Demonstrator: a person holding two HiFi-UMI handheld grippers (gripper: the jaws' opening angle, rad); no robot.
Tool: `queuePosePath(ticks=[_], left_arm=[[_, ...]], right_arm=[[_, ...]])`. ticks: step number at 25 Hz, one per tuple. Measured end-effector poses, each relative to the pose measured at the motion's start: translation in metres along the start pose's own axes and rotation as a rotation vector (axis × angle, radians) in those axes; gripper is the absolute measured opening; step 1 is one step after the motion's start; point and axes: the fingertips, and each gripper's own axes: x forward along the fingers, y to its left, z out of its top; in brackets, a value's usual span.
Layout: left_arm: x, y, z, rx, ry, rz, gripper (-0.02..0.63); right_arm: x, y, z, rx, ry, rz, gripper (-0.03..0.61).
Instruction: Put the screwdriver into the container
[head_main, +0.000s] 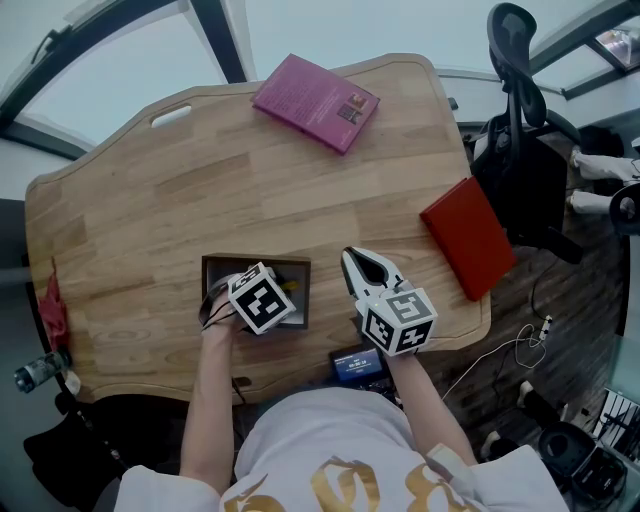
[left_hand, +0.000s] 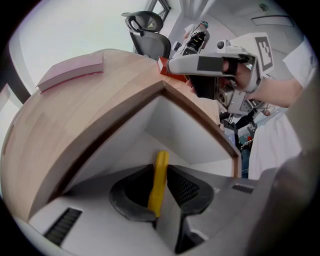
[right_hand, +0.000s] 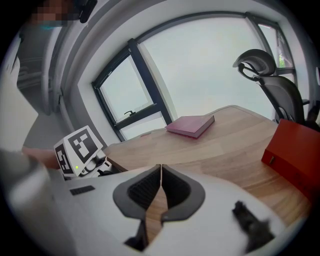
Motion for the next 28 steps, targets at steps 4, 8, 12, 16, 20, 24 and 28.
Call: queuePosePath(ticks=[4, 8, 12, 16, 20, 24, 28], left_arm=[[0.0004, -0.0004, 0.0005, -0.006, 0.001, -0.001, 0.087], [0.0003, 0.0001, 0.0001, -0.01, 0.003, -0.006, 0.087], [0.0003, 0.0008, -0.0009, -0.017, 0.003, -0.001, 0.095], [0.0, 0.0006, -0.0008, -0.017, 0.004, 0.0, 0.098], [-0.0014, -0.0012, -0.0012, -0.006, 0.009, -0.007, 0.118], [-0.0043, 0.0002, -0.0039, -0.005, 0.016, -0.005, 0.124], [-0.0062, 0.0, -0.0037, -0.005, 0.008, -0.008, 0.124]], right_arm=[[-0.0007, -0.0018, -0.001, 0.002, 0.003, 0.0, 0.032], [-0.0015, -0.0022, -0.0012, 0.004, 0.005, -0.001, 0.032], [-0.0037, -0.0025, -0.0021, 0.005, 0.003, -0.004, 0.032], [-0.0057, -0.0048, -0.0025, 0.004, 0.003, -0.009, 0.032], [-0.0068, -0.0057, -0.0028, 0.001, 0.007, -0.009, 0.032], [-0.0083, -0.0063, -0.0039, 0.003, 0.011, -0.012, 0.032], [-0.0095, -0.0071, -0.0041, 0.006, 0.01, -0.014, 0.032]])
